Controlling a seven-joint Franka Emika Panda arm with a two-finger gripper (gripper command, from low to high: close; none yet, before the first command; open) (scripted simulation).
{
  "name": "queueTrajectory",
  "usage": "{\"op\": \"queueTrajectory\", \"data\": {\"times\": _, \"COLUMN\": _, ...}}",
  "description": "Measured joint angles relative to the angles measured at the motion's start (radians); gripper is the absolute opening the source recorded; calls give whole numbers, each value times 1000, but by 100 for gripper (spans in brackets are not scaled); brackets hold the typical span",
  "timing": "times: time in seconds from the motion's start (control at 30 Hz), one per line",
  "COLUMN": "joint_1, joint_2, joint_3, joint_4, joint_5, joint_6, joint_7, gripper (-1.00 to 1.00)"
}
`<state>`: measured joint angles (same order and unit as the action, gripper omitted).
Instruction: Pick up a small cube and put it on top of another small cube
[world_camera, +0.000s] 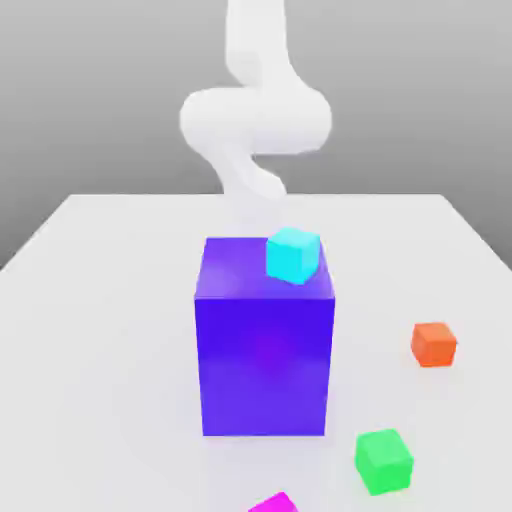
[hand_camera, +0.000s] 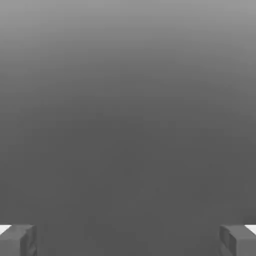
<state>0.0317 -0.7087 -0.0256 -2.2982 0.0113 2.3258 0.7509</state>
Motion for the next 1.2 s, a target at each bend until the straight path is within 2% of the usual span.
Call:
{"op": "queueTrajectory", "data": {"times": 0.27, "joint_1": 83, "joint_2": 296, "joint_3": -69, "joint_4": 6, "joint_5": 57, "joint_6": 85, "joint_7": -174, "gripper": 0}}
{"op": "queueTrajectory", "data": {"times": 0.6, "joint_1": 129, "joint_2": 659, "joint_3": -95, "joint_4": 13, "joint_5": 129, "joint_6": 188, "joint_7": -387, "gripper": 0}}
{"op": "queueTrajectory", "data": {"times": 0.8, "joint_1": 128, "joint_2": 873, "joint_3": -85, "joint_4": 16, "joint_5": 127, "joint_6": 253, "joint_7": -484, "gripper": 0}}
{"op": "queueTrajectory", "data": {"times": 0.97, "joint_1": 129, "joint_2": 1046, "joint_3": -85, "joint_4": 17, "joint_5": 85, "joint_6": 310, "joint_7": -536, "gripper": 0}}
{"op": "queueTrajectory", "data": {"times": 1.1, "joint_1": 116, "joint_2": 1190, "joint_3": -68, "joint_4": 43, "joint_5": 97, "joint_6": 409, "joint_7": -560, "gripper": 0}}
{"op": "queueTrajectory", "data": {"times": 1.13, "joint_1": 112, "joint_2": 1222, "joint_3": -62, "joint_4": 50, "joint_5": 103, "joint_6": 434, "joint_7": -565, "gripper": -100}}
{"op": "queueTrajectory", "data": {"times": 1.2, "joint_1": 112, "joint_2": 1222, "joint_3": -62, "joint_4": 50, "joint_5": 103, "joint_6": 433, "joint_7": -565, "gripper": -100}}
